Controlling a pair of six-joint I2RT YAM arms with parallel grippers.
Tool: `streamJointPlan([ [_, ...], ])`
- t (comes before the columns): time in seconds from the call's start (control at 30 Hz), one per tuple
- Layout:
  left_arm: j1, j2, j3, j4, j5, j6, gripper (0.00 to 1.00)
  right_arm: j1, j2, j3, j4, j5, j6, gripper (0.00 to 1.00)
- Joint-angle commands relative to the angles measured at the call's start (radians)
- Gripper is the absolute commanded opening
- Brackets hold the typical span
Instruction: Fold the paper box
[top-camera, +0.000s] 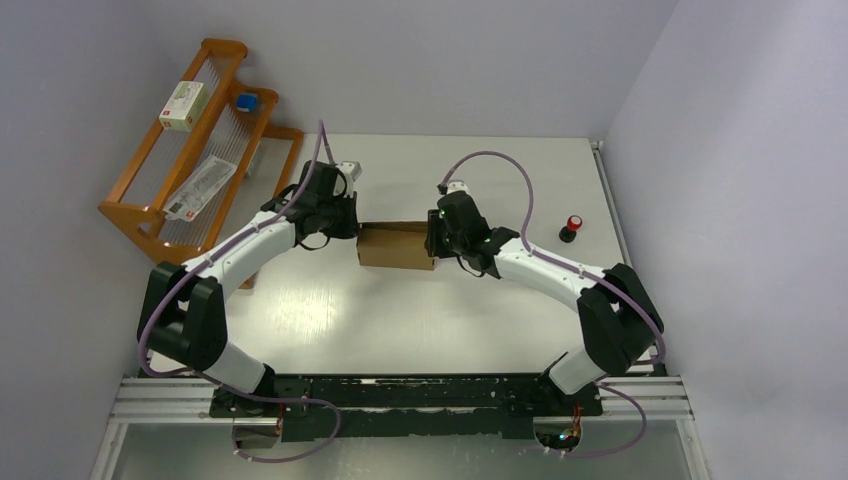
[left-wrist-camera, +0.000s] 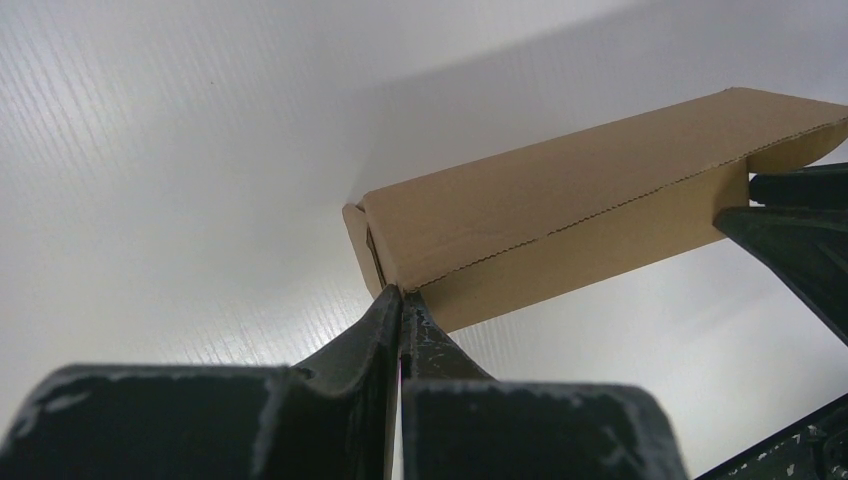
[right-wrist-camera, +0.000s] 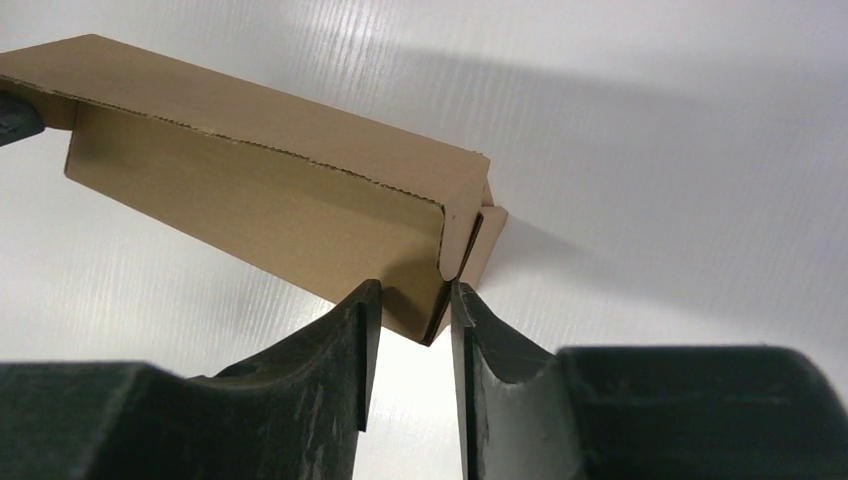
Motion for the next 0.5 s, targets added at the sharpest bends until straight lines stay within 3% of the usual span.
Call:
streamJointPlan([
  [0.0,-0.023,0.02,-0.033,-0.055,0.002,-0.017,0.05,0.01,-0.061,-0.013,0.035,-0.004,0.01,0.37],
  [0.47,-0.025,0.022,-0.025,-0.063,-0.004,-0.016,0.05,-0.004,-0.083,0.023,-0.004,0.148,-0.002,0.33],
])
